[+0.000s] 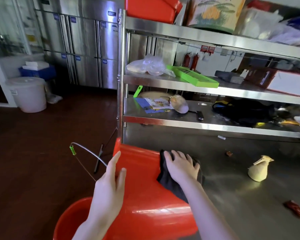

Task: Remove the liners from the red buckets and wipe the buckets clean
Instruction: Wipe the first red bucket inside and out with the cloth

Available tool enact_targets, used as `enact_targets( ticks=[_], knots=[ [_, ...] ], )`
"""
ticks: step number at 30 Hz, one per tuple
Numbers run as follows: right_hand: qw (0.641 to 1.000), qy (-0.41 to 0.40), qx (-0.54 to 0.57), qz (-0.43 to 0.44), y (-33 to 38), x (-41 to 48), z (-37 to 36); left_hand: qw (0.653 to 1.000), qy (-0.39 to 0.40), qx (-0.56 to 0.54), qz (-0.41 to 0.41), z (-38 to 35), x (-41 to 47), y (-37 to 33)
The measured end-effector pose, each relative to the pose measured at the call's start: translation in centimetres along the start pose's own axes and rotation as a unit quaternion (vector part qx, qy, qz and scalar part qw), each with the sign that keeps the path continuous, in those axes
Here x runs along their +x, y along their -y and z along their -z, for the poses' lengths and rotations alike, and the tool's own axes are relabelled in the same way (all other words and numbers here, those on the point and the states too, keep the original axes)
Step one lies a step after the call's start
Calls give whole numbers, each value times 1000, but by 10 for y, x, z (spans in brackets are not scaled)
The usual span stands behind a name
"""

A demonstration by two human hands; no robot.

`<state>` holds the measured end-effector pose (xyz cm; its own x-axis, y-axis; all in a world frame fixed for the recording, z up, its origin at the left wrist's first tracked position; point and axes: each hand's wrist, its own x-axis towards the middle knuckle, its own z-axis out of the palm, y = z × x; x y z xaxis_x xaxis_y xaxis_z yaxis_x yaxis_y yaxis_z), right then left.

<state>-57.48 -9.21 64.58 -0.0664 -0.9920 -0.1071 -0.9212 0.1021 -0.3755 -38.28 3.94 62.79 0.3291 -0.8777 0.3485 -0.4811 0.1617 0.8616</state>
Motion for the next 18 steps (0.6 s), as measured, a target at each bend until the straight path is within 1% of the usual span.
enact_targets(
  ticks=[2,5,7,9,11,12,14,16,18],
  knots=[
    [995,-22,-11,93,33,-10,-9,1000,-11,6,2,-2,3,1],
    [959,-84,-48,267,72,-48,-37,999,-26,9,19,-1,19,6],
    [937,-124,-51,321,75,-69,-47,1000,-24,7,15,1,24,8],
    [927,-160,-54,335,57,-75,-49,1000,-4,13,-12,4,18,10],
    [926,-199,-60,315,28,-73,-46,999,12,17,-49,6,6,15],
    [933,-211,-64,286,13,-69,-43,998,15,8,-60,7,-1,18],
    [961,-193,-71,187,-14,-51,-30,998,20,-11,-61,8,-12,23],
    [991,-104,-47,75,-39,-22,-11,997,23,-22,-70,11,-22,23],
    [1000,-1,-5,-8,-45,3,9,997,30,-11,-77,13,-29,26]
  ],
)
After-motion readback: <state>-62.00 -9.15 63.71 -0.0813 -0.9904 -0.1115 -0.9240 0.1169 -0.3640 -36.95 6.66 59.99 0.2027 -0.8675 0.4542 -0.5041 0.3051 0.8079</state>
